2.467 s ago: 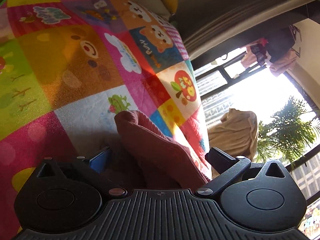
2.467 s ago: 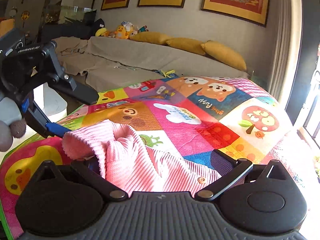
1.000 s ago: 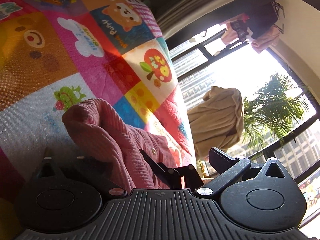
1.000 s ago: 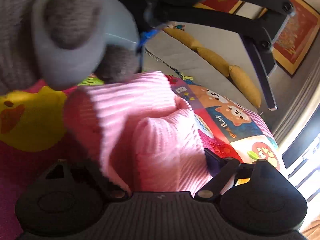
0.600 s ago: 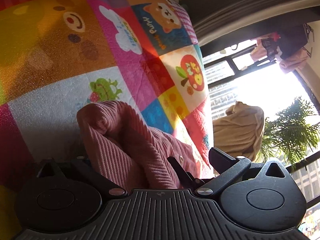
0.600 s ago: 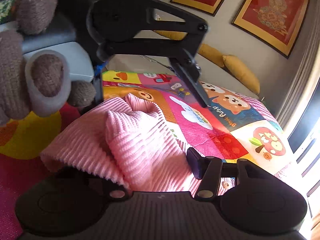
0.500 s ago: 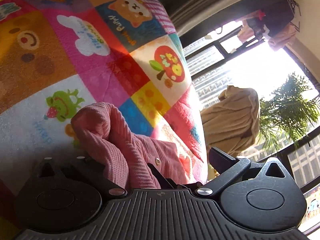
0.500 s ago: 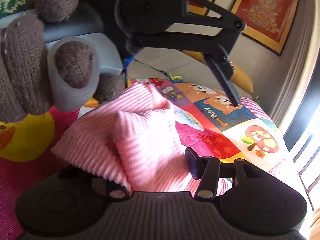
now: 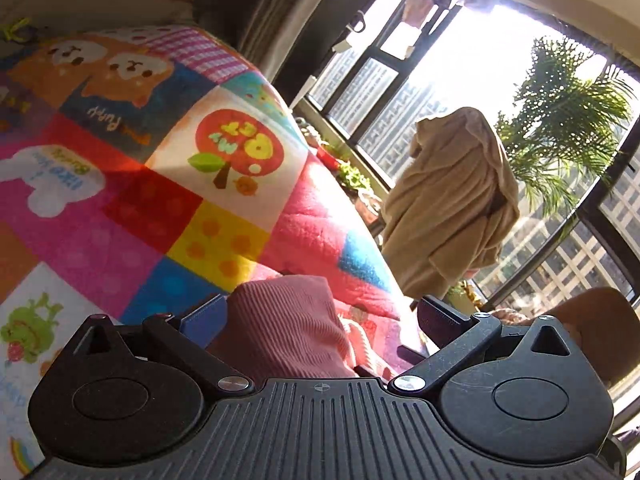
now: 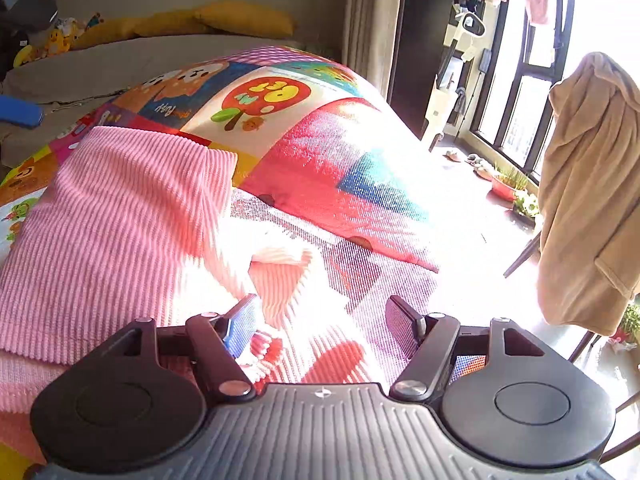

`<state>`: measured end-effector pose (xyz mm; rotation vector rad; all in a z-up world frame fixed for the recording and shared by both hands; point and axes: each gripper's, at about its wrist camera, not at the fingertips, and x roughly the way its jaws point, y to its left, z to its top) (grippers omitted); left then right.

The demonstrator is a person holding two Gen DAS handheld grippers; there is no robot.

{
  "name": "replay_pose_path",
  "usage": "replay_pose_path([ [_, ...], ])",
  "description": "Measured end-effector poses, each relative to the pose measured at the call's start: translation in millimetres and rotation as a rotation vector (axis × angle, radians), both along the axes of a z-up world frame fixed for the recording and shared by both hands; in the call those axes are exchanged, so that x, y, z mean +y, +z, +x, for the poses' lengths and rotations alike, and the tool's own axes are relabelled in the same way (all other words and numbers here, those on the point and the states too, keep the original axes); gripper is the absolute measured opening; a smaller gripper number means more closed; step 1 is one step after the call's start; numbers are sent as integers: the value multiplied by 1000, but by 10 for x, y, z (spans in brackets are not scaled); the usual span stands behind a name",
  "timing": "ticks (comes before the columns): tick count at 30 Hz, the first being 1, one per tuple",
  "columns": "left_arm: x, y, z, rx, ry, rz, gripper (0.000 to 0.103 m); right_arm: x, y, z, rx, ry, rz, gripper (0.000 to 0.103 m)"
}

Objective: Fold clothes

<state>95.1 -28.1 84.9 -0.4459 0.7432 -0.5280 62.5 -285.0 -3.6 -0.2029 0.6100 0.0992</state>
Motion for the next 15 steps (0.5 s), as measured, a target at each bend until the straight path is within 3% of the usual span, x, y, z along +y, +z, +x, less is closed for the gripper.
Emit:
replay_pose_path([
  [3, 50, -447, 38, 150, 21, -46, 103, 37, -69, 7, 17, 28, -14, 71],
  [6, 83, -761, 58, 255, 25, -143, 103, 97, -3, -89, -49, 43, -61, 71],
  [8, 108, -760, 48, 250, 24, -163, 103, 92, 105, -208, -104, 51, -55, 79],
  [13, 274, -501, -16, 152, 41, -188, 103, -54, 437, -460, -152, 160, 219, 103],
  [15, 297, -452, -23, 141, 43, -199, 103, 20, 443, -510, -146, 228, 238, 103],
])
